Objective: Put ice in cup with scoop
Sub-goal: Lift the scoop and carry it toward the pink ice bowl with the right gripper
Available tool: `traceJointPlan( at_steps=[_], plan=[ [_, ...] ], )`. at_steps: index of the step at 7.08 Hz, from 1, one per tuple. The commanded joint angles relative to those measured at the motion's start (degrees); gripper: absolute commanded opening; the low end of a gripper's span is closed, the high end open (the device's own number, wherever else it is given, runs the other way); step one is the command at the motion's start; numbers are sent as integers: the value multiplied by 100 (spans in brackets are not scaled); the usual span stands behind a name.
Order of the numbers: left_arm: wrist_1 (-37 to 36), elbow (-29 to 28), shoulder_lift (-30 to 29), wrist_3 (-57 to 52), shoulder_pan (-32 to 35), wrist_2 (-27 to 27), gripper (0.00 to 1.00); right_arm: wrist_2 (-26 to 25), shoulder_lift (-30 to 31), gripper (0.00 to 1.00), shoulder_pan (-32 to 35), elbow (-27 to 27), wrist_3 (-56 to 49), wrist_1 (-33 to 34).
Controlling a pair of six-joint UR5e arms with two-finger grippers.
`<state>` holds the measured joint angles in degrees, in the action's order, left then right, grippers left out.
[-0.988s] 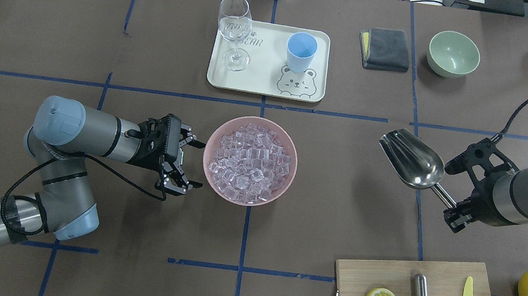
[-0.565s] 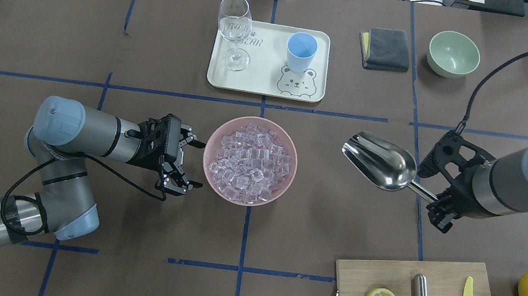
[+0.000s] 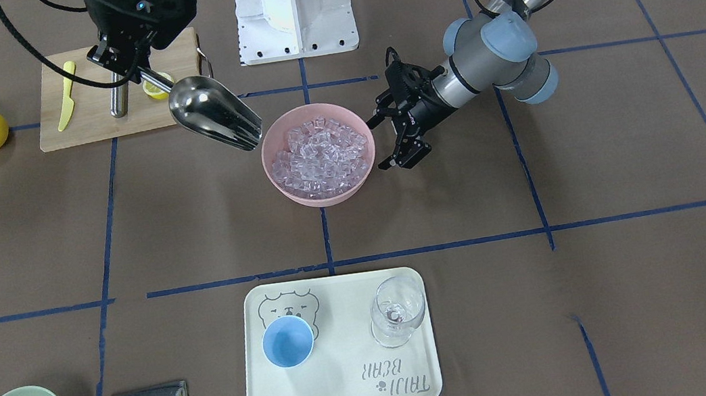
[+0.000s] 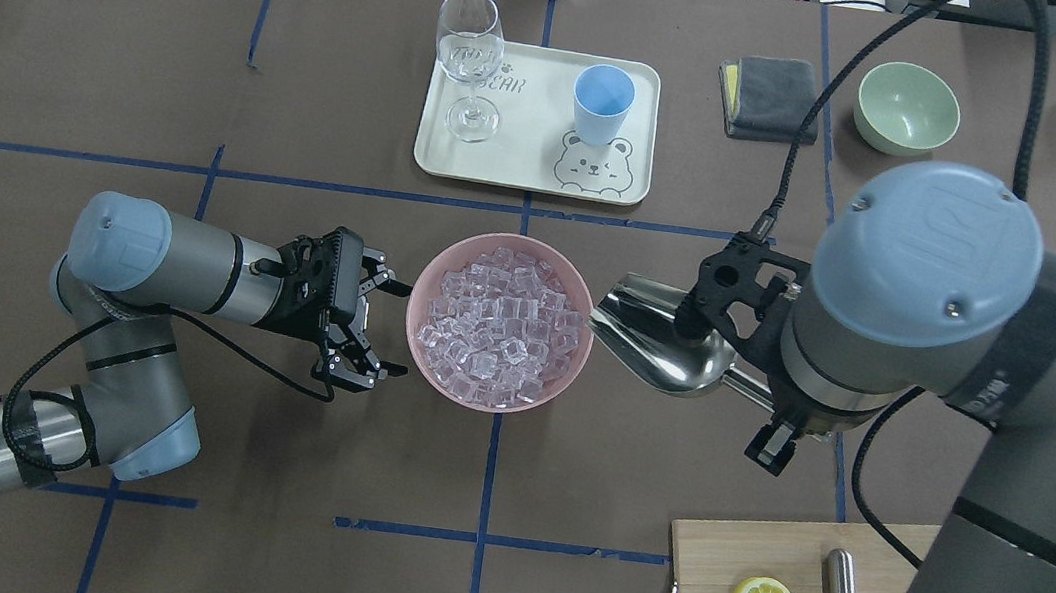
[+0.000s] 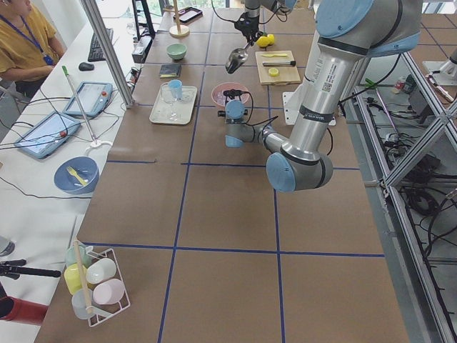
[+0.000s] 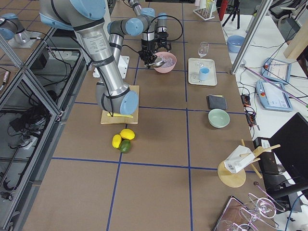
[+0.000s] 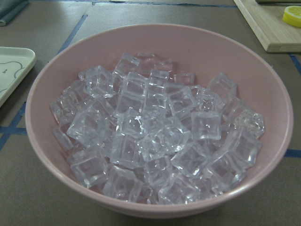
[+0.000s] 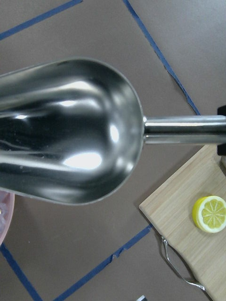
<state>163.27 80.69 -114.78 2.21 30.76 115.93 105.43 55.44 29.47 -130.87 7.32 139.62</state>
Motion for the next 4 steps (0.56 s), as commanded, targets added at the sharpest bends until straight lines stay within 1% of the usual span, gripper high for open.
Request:
traceJointPlan(
  at_steps=[1, 2, 3, 4],
  plan=[
    [3, -10, -1, 8, 0, 0, 100, -101, -1031, 0, -169, 778, -133, 1012],
    [3, -10, 8, 8, 0, 0, 100, -101, -1444, 0, -187, 1304, -404, 1267],
    [3, -10, 0, 8, 0, 0, 100, -110, -1666, 0, -248, 1649, -433, 1426],
    [3, -19, 8, 60, 0, 0, 100, -101, -1920, 0, -249, 2114, -529, 1437]
  ],
)
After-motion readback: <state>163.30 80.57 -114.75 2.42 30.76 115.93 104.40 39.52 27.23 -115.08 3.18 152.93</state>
